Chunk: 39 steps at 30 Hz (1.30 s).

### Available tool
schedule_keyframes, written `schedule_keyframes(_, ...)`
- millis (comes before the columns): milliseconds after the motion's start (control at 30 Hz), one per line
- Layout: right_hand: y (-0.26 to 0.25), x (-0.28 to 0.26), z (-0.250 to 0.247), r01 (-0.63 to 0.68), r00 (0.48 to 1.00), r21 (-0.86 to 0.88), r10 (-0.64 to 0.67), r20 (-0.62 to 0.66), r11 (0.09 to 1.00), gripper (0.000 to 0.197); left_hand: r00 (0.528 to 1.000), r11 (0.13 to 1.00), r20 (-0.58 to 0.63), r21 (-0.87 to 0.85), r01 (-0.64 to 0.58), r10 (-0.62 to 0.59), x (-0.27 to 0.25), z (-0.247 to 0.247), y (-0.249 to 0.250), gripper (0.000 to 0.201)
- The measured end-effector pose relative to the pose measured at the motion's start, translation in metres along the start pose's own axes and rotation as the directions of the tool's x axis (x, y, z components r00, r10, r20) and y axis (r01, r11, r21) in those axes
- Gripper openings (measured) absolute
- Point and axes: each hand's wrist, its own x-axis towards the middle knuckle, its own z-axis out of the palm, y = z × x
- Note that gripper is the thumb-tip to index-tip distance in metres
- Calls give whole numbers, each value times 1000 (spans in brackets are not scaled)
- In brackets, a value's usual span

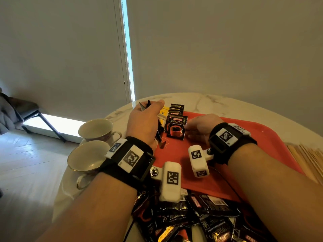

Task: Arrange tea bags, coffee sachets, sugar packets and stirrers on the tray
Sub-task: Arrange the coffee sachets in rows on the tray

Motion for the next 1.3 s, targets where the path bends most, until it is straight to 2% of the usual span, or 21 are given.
schedule_keyframes(233,-10,5,11,-32,999,-134,29,-23,990,11,1000,999,15,-29,14,-13,-1,-2,3,15)
schedule_keyframes(433,-7,9,10,-22,1000,-142,19,-22,990,12,999,998,32,-41,42,-41,2,-2,3,15)
schedule_keyframes(500,-5,9,8,-10,1000,-121,10,3,993,16,995,994,16,-57,97,-96,2,-1,2,16)
schedule_keyframes(567,-4,6,5,18,999,-43,-17,34,999,25,977,970,45,-118,210,-206,4,0,0,24)
schedule_keyframes(633,-8,-5,1,104,991,87,-111,79,991,32,951,931,99,-197,308,-293,4,2,-1,33)
schedule_keyframes(700,-14,-25,-6,236,952,163,-262,159,958,28,941,912,114,-234,336,-317,2,4,0,41)
schedule_keyframes(767,-20,-47,-10,368,867,167,-402,295,915,25,950,919,91,-242,311,-298,3,4,0,51)
schedule_keyframes(867,-20,-60,-8,466,734,117,-457,502,877,40,947,915,150,-254,314,-283,3,2,-2,80)
schedule_keyframes(933,-15,-56,-5,508,706,83,-470,529,857,46,932,897,195,-271,349,-304,1,1,-2,91)
schedule_keyframes(1000,-12,-51,-1,565,706,91,-538,461,820,37,935,899,192,-271,344,-299,0,1,1,86)
schedule_keyframes(1067,-12,-49,2,618,704,108,-609,364,779,21,940,912,191,-252,324,-282,0,3,2,72)
schedule_keyframes(1133,-13,-49,4,634,715,115,-636,291,765,14,947,928,167,-215,305,-273,2,6,0,55)
schedule_keyframes(1233,-16,-48,3,575,763,155,-595,253,803,11,958,947,142,-171,272,-249,2,7,-2,46)
schedule_keyframes(1300,-20,-49,1,497,809,226,-541,227,838,19,964,955,126,-153,254,-236,4,5,-3,43)
